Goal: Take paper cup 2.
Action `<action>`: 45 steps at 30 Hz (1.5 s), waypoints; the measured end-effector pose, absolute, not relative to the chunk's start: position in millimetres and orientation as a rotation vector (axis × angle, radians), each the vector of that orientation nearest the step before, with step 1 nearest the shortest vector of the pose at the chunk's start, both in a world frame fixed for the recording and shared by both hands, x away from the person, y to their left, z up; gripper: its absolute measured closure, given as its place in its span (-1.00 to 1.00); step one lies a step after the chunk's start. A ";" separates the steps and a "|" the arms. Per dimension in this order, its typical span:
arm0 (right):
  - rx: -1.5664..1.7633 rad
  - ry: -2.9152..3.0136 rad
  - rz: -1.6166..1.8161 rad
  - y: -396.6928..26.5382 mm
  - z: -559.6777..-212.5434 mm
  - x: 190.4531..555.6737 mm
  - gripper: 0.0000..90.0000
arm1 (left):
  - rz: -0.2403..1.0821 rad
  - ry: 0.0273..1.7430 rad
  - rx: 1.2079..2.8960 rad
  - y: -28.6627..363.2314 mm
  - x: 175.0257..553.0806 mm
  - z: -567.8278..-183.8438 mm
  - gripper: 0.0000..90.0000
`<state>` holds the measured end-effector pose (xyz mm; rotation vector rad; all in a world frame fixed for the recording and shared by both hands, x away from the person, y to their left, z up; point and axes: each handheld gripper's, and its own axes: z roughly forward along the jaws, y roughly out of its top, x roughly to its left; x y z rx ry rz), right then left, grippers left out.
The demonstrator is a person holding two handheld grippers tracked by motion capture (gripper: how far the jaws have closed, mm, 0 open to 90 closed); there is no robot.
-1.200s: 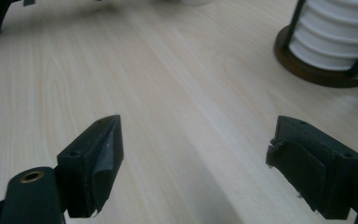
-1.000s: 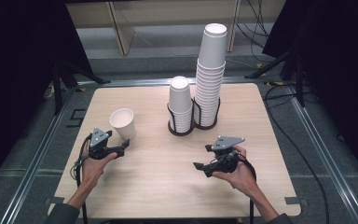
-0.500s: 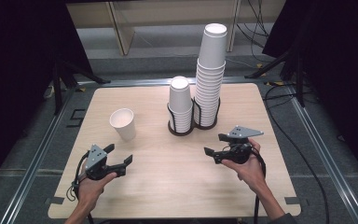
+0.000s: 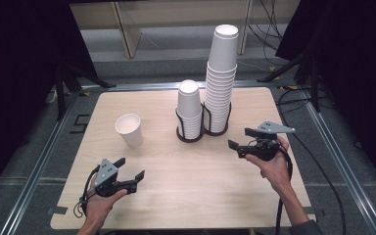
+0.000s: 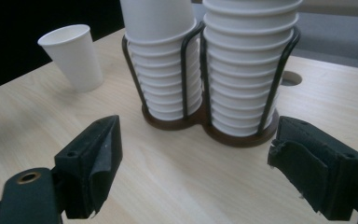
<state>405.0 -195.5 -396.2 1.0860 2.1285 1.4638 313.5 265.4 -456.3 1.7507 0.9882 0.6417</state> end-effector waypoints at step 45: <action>0.993 1.921 1.583 -162.8 -238.2 515.6 -0.66 | 0.604 0.962 1.775 263.9 315.3 -460.7 -0.68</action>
